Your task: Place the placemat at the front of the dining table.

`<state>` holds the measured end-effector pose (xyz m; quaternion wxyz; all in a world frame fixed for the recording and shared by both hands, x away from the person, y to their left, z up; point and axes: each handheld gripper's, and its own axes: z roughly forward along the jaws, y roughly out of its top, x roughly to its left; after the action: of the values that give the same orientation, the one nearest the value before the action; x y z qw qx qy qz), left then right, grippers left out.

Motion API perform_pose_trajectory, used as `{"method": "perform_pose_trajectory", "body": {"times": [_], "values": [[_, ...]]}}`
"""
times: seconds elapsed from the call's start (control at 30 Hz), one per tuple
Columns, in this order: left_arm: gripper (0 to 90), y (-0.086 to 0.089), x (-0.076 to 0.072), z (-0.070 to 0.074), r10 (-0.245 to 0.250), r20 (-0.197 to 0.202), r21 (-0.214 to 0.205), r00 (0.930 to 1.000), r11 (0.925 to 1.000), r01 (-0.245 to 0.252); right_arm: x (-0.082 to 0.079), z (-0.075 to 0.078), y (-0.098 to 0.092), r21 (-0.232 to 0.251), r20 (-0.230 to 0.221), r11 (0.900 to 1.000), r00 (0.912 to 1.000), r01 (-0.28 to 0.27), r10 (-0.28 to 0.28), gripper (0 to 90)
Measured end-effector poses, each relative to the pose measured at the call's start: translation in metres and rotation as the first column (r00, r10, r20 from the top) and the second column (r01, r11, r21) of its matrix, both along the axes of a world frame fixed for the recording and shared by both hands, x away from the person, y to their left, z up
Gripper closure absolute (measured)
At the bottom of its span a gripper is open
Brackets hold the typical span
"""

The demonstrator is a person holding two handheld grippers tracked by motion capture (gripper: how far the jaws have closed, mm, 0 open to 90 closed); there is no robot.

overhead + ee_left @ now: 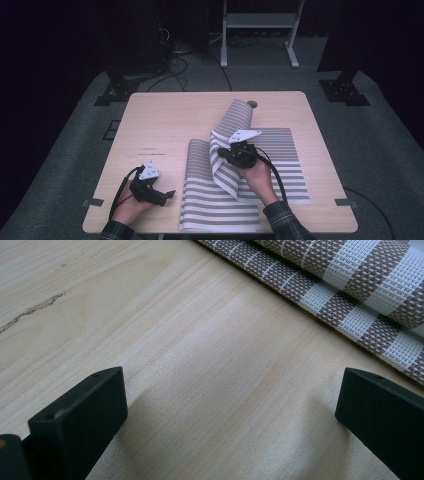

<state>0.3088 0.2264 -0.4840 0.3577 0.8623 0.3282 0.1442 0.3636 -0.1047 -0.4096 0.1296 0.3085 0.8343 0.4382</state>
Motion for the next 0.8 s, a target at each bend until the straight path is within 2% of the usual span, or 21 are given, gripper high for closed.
{"method": "perform_pose_trajectory", "body": {"times": [0.8], "values": [[0.0, 0.000, 0.000, 0.000, -0.003, 0.000, -0.001, 1.0000, 1.0000, 0.003, -0.001, 0.003, 0.039, 0.023, 0.012, 0.9968, 0.9971, -0.076, 0.076, 87.5]]}}
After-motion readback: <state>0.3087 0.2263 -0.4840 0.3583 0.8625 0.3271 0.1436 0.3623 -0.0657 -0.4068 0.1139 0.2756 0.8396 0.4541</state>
